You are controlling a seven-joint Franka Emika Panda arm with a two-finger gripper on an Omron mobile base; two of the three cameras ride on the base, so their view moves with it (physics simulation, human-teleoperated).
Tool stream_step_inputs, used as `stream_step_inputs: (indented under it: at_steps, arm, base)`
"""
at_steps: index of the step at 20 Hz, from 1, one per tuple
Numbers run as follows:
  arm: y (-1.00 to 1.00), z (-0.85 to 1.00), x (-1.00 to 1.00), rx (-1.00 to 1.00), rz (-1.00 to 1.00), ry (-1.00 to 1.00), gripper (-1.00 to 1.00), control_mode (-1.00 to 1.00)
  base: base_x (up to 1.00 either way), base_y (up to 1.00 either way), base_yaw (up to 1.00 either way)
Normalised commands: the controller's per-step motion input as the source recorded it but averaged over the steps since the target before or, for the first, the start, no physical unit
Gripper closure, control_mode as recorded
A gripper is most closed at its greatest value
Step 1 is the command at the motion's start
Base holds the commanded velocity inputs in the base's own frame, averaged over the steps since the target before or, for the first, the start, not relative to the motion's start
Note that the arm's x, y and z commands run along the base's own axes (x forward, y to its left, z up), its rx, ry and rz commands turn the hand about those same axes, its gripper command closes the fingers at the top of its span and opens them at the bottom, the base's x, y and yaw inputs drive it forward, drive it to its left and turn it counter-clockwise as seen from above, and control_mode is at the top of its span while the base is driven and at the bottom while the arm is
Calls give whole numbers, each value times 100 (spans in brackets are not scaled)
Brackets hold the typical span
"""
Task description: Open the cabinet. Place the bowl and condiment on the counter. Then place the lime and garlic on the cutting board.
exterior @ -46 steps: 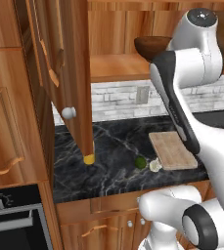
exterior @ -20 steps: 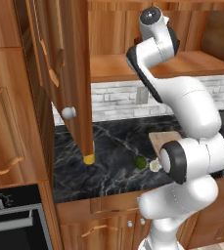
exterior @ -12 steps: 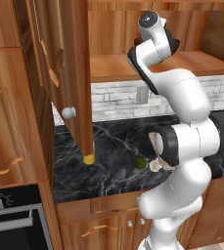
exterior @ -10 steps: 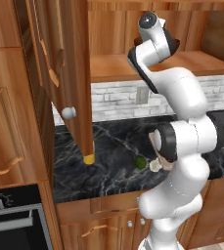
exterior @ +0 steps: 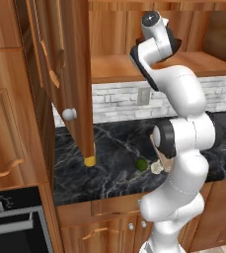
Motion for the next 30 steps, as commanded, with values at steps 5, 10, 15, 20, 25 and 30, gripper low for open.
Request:
stream_step_inputs:
  at_steps: [5, 10, 15, 20, 25, 30]
  arm:
    - [2, -24, -79, 0, 0, 0, 100, -100]
    - [0, 1, -100, 3, 1, -3, 100, -100]
    - [0, 1, -100, 8, 7, 1, 100, -100]
    - [0, 0, -100, 7, 9, 3, 100, -100]
    - [0, -1, -100, 1, 11, 2, 100, -100]
    - [0, -7, -100, 0, 9, 2, 100, -100]
  base:
    - [0, 0, 0]
    - [0, 0, 0]
    - [0, 0, 0]
    - [0, 0, 0]
    - [0, 0, 0]
    - [0, 0, 0]
